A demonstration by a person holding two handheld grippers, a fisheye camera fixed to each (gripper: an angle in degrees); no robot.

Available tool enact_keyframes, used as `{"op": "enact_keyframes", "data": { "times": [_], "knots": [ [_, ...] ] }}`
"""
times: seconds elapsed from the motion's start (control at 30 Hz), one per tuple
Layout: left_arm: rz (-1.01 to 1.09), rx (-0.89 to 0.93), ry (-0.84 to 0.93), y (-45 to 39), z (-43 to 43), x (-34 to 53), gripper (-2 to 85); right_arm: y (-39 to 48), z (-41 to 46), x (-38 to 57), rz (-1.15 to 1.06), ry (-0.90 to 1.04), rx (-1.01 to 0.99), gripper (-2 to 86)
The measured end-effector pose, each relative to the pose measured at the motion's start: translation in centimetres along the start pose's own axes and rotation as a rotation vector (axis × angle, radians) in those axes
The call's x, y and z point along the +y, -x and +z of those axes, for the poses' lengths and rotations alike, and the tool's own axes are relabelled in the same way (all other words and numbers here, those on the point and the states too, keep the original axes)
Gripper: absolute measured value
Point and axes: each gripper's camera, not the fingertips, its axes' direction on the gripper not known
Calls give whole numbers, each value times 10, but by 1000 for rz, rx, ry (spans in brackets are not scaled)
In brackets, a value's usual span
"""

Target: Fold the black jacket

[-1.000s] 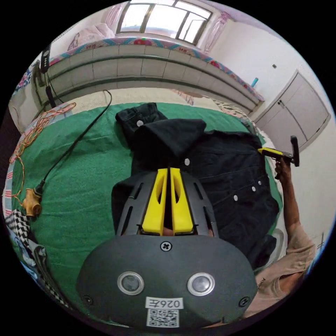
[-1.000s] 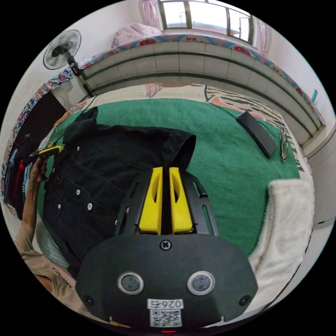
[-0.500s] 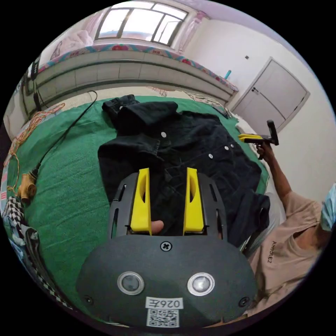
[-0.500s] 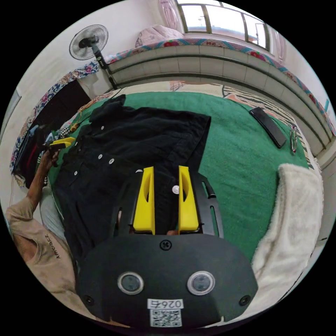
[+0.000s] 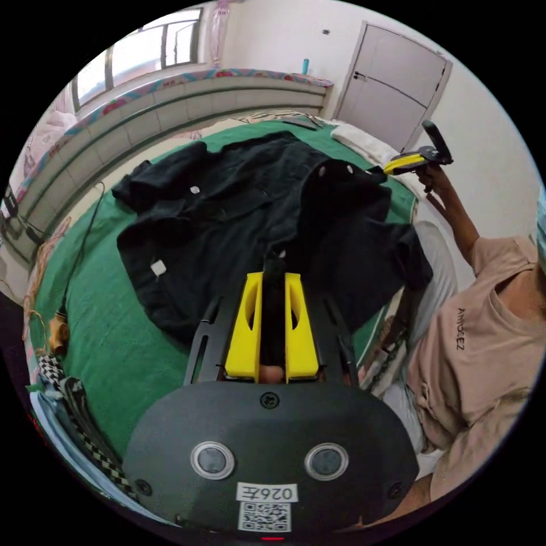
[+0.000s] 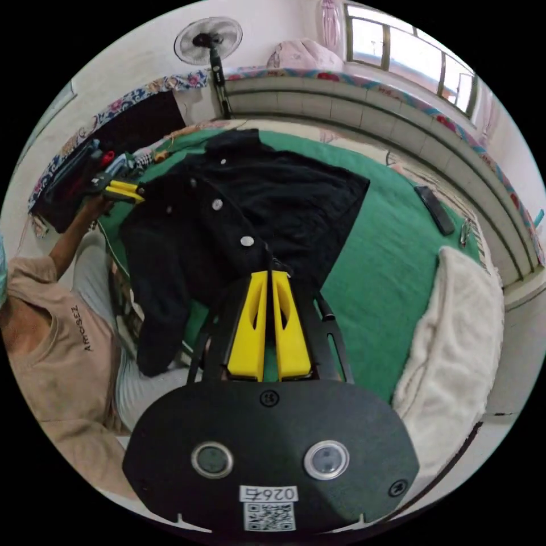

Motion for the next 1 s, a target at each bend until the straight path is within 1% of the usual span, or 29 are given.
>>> {"op": "enact_keyframes", "data": {
  "times": [0.03, 0.07, 0.1, 0.13, 0.17, 0.2, 0.23, 0.3, 0.33, 0.4, 0.47, 0.57, 0.6, 0.67, 0.73, 0.8, 0.83, 0.9, 0.93, 0.97, 1.0],
  "knots": [
    [-43, 81, -10, 10, -4, 13, 73, 2, 9, 4, -9, 53, -37, -14],
    [-105, 166, -49, 27, -15, 26, 77, 5, 19, 11, -13, 102, -118, -12],
    [-145, 208, -93, 37, -23, 32, 78, 7, 21, 18, 10, 111, -99, -8],
    [-216, 300, -216, 60, -42, 45, 80, 7, 18, 22, 27, 99, -52, -5],
    [-278, 368, -324, 81, -60, 53, 83, 7, 7, 28, 75, 34, 34, 8],
    [-302, 382, -368, 91, -68, 54, 83, 2, -8, 32, 134, -62, 66, 27],
    [-316, 367, -436, 104, -83, 51, 83, 0, -16, 32, 155, -115, 60, 28],
    [-307, 277, -477, 115, -101, 31, 97, -1, -35, 21, 155, -287, 15, 31],
    [-300, 213, -475, 119, -105, 11, 120, 1, -36, 14, 136, -311, 21, 32],
    [-297, 153, -415, 129, -97, -25, 155, 15, -20, -20, 45, -323, 91, 38],
    [-316, 166, -293, 156, -72, -71, 203, 25, 3, -48, -23, -264, 139, 48],
    [-392, 250, -238, 198, -49, -99, 212, 36, 42, -78, -120, -154, 217, 62],
    [-407, 246, -220, 205, -45, -104, 211, 38, 53, -85, -147, -127, 239, 63],
    [-455, 206, -93, 229, -22, -120, 211, 40, 67, -91, -170, -101, 268, 64],
    [-449, 239, 1, 237, -3, -132, 215, 41, 79, -96, -194, -66, 273, 70],
    [-440, 247, 39, 240, 9, -142, 219, 43, 90, -98, -220, -48, 284, 80],
    [-440, 219, 50, 241, 12, -149, 218, 44, 90, -98, -223, -55, 285, 80],
    [-438, 156, 85, 245, 13, -159, 179, 45, 93, -101, -218, -63, 285, 83],
    [-437, 137, 96, 248, 11, -164, 137, 45, 94, -101, -217, -63, 282, 84],
    [-435, 151, 83, 252, 8, -168, 94, 44, 95, -103, -217, -64, 276, 82],
    [-441, 158, 75, 254, 7, -169, 71, 44, 97, -104, -216, -61, 269, 79]
  ]
}}
